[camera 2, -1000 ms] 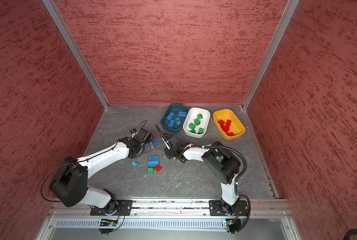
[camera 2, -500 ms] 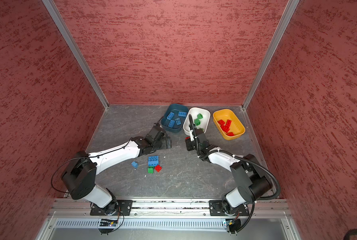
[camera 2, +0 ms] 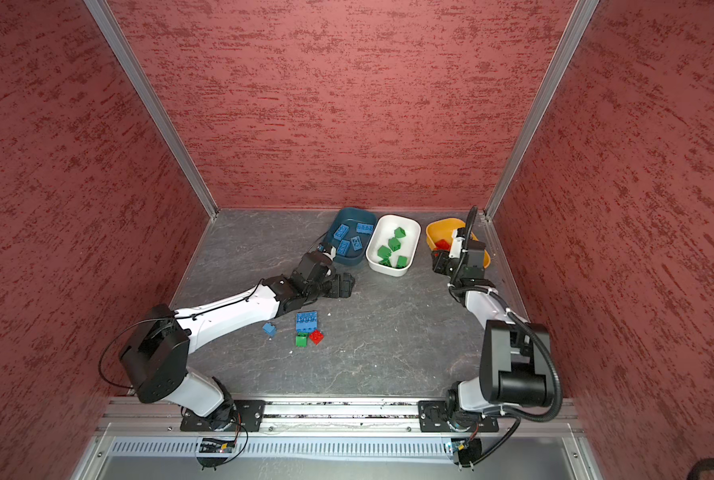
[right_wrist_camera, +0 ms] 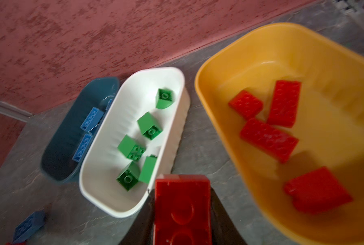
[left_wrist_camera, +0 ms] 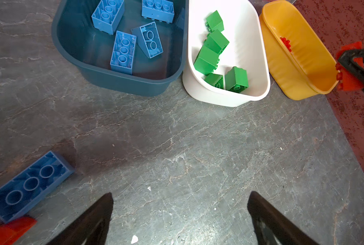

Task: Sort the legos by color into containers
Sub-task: 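Carry the red brick into the yellow bin and release it with the right gripper, then grasp a blue 2x4 brick from the pile with the left gripper while the right withdraws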

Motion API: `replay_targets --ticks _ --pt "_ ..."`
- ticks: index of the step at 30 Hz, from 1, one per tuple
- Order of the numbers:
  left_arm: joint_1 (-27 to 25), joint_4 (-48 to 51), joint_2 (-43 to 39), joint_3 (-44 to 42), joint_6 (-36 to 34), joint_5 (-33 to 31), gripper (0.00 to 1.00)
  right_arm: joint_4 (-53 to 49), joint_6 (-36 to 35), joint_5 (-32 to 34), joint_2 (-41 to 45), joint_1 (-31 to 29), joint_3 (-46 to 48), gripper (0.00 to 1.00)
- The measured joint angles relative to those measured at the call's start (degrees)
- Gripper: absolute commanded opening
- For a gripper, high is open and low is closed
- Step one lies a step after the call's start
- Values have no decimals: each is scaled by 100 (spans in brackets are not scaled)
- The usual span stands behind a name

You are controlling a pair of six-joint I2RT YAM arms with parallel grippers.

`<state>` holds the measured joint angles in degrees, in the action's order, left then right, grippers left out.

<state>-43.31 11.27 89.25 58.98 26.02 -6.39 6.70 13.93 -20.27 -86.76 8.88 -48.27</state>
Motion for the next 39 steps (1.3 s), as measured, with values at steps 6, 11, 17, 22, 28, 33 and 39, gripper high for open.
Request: replay_targets --ticks 6,11,17,22,28,33,39 --pt "11 -129 -153 -184 -15 2 99 -750 -555 90 -942 529 -1095 22" --pt "26 -151 -293 -297 26 -87 99 -1388 -1189 909 -1521 627 -1932 23" --pt "105 -109 -474 -549 179 -201 99 -1880 -1753 1609 -1888 629 -2330 43" --pt "179 127 -490 -562 376 -317 99 -1996 -1930 1674 -1908 623 -2330 60" --pt "184 730 -487 -542 664 -531 99 -1976 -1742 1526 -1755 549 -2297 74" --pt "168 1298 -417 -459 815 -501 99 -1674 -1294 1158 -1272 503 -1989 99" --pt "46 2223 -173 -326 1137 -531 100 -1054 -699 719 -614 363 -1440 99"
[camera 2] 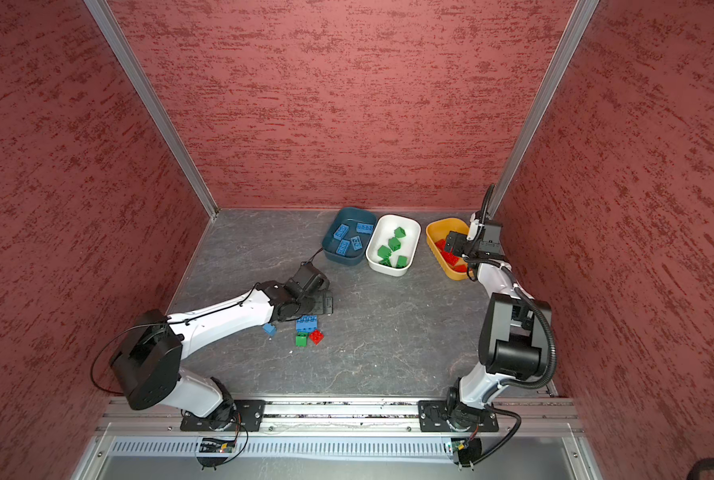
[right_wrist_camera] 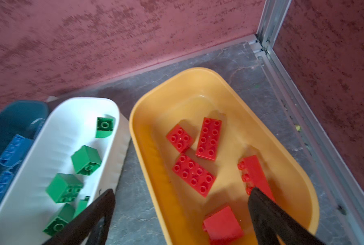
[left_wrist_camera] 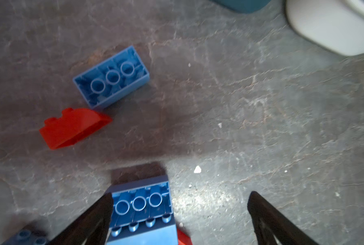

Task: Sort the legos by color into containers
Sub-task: 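Grasp a blue 2x4 brick from the pile with the left gripper while the right withdraws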

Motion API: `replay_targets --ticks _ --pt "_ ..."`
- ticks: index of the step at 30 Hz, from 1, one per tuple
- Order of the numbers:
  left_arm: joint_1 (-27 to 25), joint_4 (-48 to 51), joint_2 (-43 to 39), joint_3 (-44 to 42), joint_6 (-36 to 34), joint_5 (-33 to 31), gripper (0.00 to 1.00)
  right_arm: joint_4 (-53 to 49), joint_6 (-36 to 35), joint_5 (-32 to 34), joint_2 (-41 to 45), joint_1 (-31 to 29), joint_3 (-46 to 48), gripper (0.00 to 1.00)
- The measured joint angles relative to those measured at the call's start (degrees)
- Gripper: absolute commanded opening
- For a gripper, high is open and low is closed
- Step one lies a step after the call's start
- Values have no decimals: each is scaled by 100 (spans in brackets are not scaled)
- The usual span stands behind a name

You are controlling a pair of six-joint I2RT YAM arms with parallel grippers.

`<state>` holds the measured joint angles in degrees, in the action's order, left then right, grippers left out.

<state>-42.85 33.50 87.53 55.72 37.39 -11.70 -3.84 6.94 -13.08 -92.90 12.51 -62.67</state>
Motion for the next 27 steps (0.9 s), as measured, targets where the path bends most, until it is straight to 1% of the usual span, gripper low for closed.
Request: replay_targets --ticks 4,8,11,13,14,15,17,21,24,27 --pt "-35 461 52 -101 398 -11 99 269 254 -216 177 -142 120 99" --pt "-70 560 63 -356 667 164 95 382 315 -328 201 -315 125 99" --pt "-157 588 170 -387 750 229 91 389 315 -358 201 -428 125 99" --pt "-186 592 323 -376 837 225 87 396 310 -374 201 -498 125 99" --pt "-188 601 422 -363 872 223 83 398 310 -382 201 -535 125 99" --pt "-188 601 529 -345 909 221 76 398 304 -389 201 -570 125 99" --pt "-186 619 715 -304 962 214 70 398 282 -393 201 -627 125 99" --pt "-208 640 879 -122 1047 170 69 398 225 -415 201 -732 125 99" --pt "-221 625 890 -107 1093 144 62 398 201 -433 201 -793 125 99" --pt "-238 608 890 -107 1088 122 59 396 177 -435 201 -844 125 99"
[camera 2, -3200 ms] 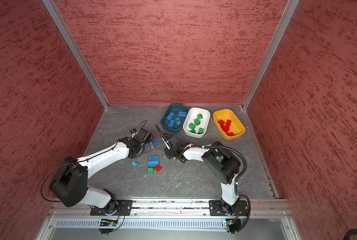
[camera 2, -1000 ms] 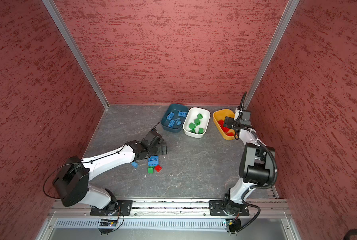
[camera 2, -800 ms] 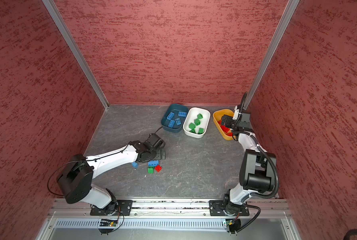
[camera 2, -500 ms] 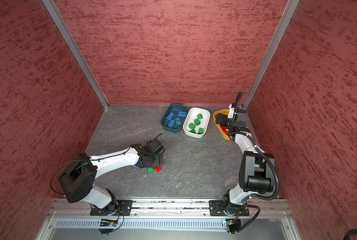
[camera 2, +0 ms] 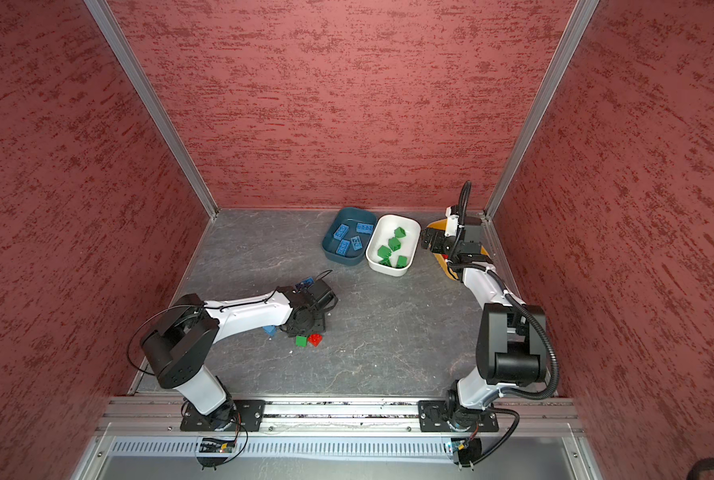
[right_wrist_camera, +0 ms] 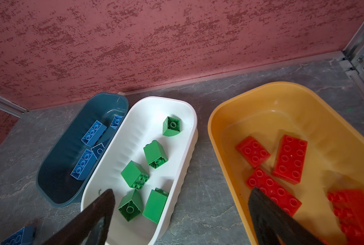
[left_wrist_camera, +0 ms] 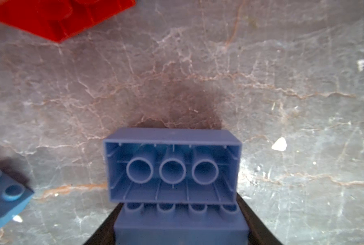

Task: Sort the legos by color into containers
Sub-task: 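Grasp a blue 2x4 brick from the pile with the left gripper while the right withdraws, then carry the blue brick into the teal bin while the right nears the white bin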

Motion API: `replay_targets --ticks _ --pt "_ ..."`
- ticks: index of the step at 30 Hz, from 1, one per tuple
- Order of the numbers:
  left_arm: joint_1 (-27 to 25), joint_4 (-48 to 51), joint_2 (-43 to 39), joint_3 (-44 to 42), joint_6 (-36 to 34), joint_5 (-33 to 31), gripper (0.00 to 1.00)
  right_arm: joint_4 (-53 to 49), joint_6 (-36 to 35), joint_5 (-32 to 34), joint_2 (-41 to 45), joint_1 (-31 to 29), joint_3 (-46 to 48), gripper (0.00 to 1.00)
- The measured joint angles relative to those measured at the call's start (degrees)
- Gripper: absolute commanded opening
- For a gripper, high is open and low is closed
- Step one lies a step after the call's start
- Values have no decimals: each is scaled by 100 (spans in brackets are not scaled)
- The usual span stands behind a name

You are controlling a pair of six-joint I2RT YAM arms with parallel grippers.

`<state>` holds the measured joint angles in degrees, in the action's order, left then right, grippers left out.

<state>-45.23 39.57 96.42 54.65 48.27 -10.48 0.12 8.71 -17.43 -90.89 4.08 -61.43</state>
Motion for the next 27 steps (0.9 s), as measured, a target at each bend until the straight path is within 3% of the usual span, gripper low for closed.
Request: replay_targets --ticks 13,22,27 --pt "-177 -98 -227 160 -90 -210 54 66 264 -87 284 -529 350 99" --pt "-125 -649 -177 1078 -562 -240 54 901 894 94 1005 -1154 1379 99" --pt "66 -1029 289 1777 -855 -120 54 1161 1150 142 1121 -1305 1620 99"
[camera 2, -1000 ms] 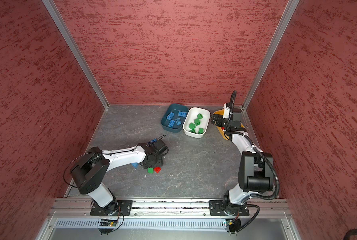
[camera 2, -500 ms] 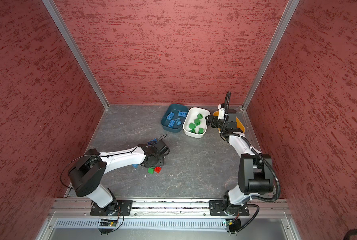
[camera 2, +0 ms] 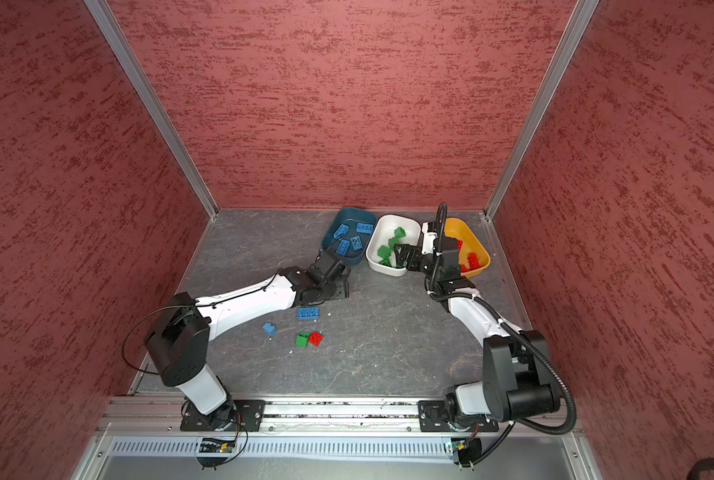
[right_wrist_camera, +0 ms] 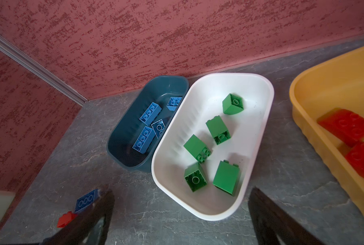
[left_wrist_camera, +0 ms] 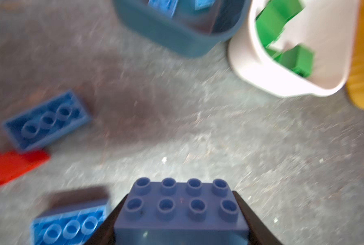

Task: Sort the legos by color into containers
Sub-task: 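Carry the blue brick into the teal bin while the right nears the white bin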

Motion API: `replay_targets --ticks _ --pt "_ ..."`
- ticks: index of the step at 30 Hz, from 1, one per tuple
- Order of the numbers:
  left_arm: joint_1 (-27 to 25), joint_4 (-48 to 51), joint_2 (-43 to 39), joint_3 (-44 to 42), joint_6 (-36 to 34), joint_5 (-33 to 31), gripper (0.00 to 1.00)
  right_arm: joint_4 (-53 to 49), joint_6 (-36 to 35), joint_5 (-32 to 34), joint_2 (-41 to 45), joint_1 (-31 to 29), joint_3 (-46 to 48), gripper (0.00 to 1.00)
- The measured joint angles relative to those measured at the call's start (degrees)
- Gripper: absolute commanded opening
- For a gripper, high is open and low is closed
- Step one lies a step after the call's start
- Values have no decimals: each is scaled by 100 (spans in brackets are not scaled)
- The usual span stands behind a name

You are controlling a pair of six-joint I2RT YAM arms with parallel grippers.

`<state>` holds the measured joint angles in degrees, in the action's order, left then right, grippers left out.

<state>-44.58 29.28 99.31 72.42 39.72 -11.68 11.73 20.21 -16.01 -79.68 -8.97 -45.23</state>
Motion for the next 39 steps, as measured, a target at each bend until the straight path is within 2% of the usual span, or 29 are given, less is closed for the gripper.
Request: replay_targets --ticks 12,23,27,31,33,39 --pt "699 -398 1646 1950 -643 227 55 490 970 1008 195 -1270 822 99" --pt "1156 -389 2942 3720 -1279 72 61 184 960 1596 669 -1344 822 98" --pt "1353 -308 3705 4778 -1598 177 66 42 933 1672 804 -1344 824 99" --pt "1469 -15 4435 5895 -1930 254 90 0 870 1685 938 -1344 907 99" --pt "1473 70 4583 6122 -2037 267 97 9 767 1611 962 -1346 960 99" --pt "1432 295 4586 6247 -2114 332 99 48 321 1185 966 -1351 1097 99"
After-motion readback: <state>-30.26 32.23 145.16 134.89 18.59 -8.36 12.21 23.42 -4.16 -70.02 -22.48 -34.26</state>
